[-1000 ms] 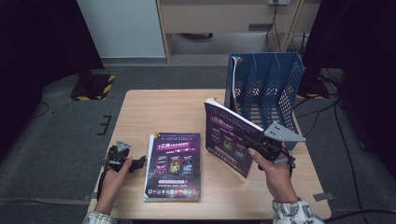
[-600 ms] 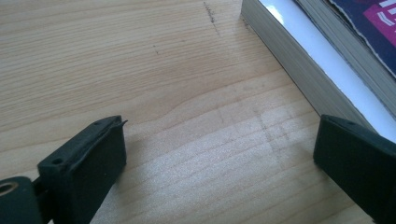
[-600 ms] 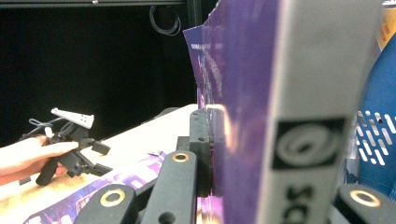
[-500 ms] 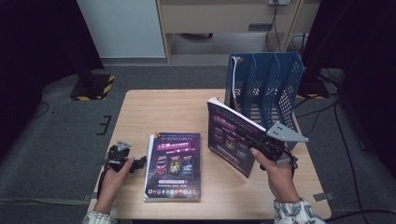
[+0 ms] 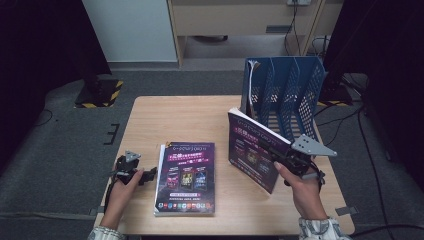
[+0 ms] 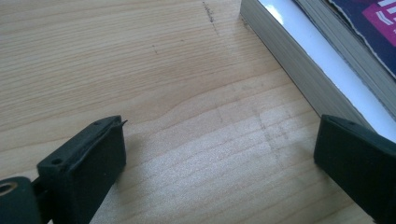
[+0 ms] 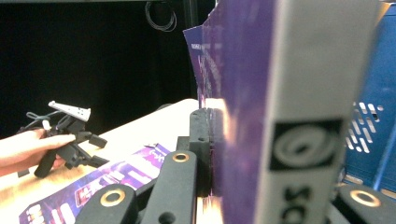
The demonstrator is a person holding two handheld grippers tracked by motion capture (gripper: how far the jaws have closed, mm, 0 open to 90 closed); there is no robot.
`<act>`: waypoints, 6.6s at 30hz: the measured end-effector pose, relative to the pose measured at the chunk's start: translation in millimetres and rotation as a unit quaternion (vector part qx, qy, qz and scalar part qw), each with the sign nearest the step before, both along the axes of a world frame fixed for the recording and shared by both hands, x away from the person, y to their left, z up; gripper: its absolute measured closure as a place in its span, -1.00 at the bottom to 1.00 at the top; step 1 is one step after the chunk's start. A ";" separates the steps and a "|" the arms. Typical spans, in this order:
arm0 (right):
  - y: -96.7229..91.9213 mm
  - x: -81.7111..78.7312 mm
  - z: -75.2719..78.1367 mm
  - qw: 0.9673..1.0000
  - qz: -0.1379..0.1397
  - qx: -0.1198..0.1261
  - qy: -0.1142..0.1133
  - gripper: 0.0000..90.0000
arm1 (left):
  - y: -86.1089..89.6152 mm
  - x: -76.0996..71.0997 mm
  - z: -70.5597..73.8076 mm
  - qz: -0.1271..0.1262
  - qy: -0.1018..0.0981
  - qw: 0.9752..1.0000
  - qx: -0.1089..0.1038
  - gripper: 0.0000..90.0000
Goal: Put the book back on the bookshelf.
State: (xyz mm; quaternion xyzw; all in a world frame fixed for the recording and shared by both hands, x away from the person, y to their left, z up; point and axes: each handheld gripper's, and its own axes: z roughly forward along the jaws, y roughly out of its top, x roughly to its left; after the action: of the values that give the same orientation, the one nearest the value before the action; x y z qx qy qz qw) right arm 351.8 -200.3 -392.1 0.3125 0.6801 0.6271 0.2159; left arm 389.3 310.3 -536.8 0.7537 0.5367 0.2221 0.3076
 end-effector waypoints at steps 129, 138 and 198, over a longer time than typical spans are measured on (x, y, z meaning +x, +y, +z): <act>-41.7 141.8 47.4 0.962 -0.271 -0.016 -0.005 0.83 | -2.5 0.4 -0.1 -0.003 0.001 1.000 0.002 -0.99; -43.2 149.1 32.2 0.959 -0.282 -0.017 -0.002 0.83 | -3.0 0.5 -0.2 -0.004 0.001 1.000 0.003 -0.99; -26.9 158.2 -1.2 0.947 -0.313 -0.064 -0.031 0.83 | -4.5 1.0 -0.2 -0.006 0.001 1.000 0.002 -0.99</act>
State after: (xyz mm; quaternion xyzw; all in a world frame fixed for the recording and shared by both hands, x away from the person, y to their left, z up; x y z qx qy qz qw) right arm 510.0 -227.2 -393.3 0.4757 0.5797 0.4924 0.4419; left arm 390.3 305.8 -537.0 0.7577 0.5322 0.2204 0.3068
